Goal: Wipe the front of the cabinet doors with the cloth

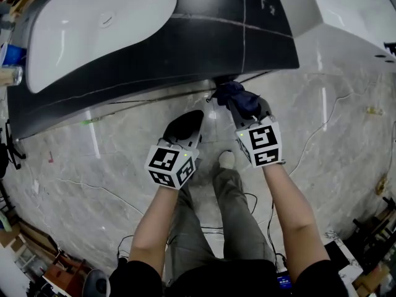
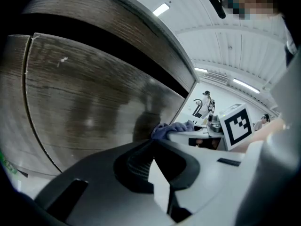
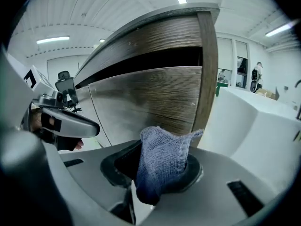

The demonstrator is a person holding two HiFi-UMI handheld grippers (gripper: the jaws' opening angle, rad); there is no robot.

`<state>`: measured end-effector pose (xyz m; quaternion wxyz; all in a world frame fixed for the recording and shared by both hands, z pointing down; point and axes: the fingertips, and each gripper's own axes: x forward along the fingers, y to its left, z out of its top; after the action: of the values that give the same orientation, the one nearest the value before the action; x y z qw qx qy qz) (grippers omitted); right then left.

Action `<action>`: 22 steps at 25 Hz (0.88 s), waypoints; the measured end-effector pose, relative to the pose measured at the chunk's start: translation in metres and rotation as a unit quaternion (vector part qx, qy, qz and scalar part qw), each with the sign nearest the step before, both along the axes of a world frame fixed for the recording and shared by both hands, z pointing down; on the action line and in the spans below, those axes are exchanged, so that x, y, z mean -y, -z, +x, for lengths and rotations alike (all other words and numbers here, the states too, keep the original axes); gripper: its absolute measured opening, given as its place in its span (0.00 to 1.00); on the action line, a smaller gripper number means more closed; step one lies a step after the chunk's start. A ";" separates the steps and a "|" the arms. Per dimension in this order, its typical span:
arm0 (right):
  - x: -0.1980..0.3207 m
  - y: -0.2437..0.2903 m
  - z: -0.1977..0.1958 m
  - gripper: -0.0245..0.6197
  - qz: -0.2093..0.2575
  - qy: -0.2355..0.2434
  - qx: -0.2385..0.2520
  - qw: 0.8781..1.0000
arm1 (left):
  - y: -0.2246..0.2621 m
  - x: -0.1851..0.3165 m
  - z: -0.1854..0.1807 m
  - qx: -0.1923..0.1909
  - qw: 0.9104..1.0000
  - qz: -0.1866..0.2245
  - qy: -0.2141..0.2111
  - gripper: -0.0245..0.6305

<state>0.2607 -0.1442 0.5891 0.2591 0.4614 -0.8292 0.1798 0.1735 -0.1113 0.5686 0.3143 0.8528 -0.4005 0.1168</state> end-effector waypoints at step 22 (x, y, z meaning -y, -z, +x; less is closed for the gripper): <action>-0.034 -0.009 -0.117 0.21 -0.025 0.070 0.025 0.997 | -0.012 -0.011 -0.109 0.013 0.998 -0.016 0.066 0.05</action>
<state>0.1439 -0.1098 0.5985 0.2617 0.3907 -0.8610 0.1936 0.0640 -0.0999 0.5807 0.3298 0.8177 -0.4581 0.1129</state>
